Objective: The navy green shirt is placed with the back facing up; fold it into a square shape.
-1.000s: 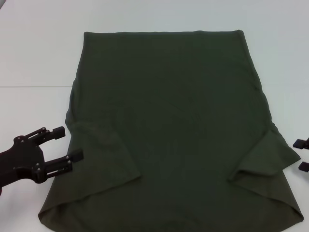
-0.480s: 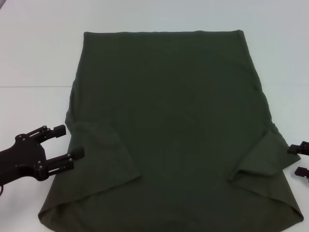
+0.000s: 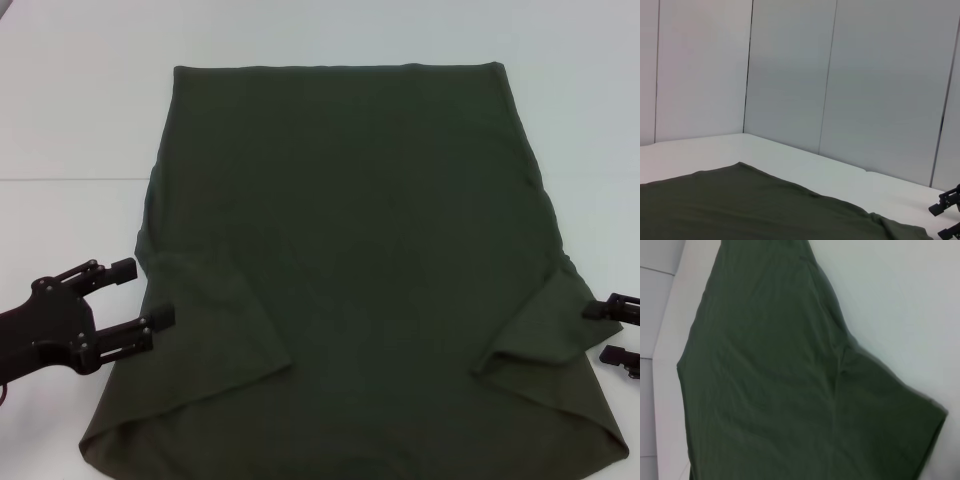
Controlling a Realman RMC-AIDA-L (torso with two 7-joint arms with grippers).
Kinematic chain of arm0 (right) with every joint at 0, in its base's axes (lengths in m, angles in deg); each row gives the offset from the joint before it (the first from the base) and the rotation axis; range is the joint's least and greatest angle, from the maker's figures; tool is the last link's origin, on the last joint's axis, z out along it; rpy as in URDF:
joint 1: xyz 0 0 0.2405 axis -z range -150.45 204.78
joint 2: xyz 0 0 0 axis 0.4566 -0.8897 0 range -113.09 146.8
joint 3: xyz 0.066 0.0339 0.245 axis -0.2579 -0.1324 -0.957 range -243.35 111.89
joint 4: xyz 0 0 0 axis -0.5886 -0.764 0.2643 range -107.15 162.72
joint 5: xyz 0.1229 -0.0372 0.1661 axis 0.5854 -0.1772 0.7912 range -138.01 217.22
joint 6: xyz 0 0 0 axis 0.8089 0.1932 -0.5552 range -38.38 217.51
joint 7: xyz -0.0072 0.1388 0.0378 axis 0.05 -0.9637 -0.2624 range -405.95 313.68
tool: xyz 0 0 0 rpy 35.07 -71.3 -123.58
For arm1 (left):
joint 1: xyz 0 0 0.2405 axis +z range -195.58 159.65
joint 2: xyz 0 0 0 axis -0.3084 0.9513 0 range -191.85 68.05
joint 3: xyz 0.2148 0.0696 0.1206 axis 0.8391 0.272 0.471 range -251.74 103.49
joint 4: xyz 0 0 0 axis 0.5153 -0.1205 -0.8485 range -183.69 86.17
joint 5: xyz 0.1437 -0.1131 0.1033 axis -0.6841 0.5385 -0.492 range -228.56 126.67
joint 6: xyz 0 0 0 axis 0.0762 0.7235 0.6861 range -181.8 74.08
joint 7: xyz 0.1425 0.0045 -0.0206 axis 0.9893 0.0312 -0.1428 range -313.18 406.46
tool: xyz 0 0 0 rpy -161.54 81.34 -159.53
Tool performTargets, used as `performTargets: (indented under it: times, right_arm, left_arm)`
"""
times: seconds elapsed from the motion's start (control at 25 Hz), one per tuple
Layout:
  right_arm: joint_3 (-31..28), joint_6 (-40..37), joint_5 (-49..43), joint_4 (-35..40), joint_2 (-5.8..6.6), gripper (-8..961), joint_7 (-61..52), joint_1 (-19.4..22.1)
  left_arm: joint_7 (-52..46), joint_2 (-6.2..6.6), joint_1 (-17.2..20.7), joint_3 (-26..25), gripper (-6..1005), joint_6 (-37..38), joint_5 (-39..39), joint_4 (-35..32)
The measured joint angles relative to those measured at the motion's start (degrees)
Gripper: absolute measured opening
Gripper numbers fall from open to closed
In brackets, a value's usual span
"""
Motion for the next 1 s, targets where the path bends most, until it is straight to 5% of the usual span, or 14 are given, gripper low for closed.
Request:
performTargets:
  times: [1.0]
  right_arm:
    - [1.59,2.40,0.01,-0.06,-1.20,791,-0.01,-2.36]
  left_arm:
    - [0.00,0.00,0.14,-0.11,824,0.03,-0.02,0.00]
